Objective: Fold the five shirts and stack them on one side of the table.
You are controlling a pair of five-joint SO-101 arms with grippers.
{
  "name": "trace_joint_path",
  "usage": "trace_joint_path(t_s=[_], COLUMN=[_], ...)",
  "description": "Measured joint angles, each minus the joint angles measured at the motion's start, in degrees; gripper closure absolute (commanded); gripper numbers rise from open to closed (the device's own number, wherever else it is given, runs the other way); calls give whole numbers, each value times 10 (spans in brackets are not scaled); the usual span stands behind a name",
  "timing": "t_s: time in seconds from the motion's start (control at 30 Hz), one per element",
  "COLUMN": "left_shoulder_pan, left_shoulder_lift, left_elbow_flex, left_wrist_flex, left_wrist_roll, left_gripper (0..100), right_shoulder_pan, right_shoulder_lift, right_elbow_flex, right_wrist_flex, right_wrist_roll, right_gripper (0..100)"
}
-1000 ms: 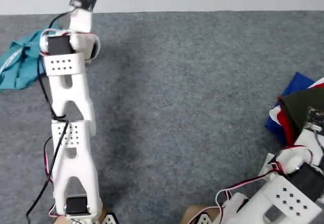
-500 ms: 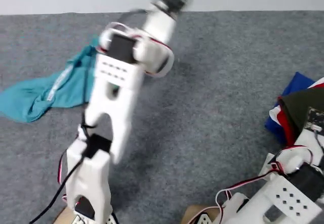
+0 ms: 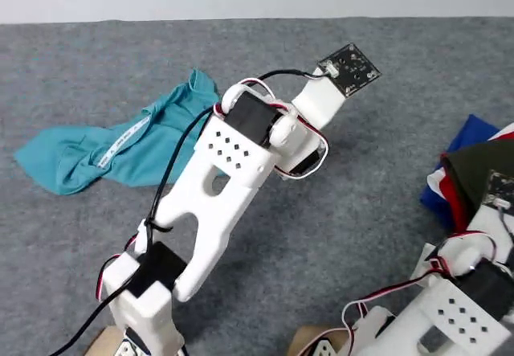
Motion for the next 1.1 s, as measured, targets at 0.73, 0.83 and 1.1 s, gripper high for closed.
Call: trace_joint_path(t_s=[0.73, 0.83, 1.1], left_shoulder_pan=[-244, -245, -245], left_shoulder_lift=[134, 202, 388], left_elbow_flex=[9, -28, -183], left_wrist_flex=[-200, -207, -210], left_wrist_roll=[18, 18, 19], left_gripper=[751, 742, 742], right_shoulder_pan=[0, 0, 0], right_shoulder_lift=[0, 0, 0], right_elbow_flex=[0, 0, 0], right_wrist_flex=[0, 0, 0], right_wrist_roll=[0, 0, 0], right_gripper=[988, 988, 988])
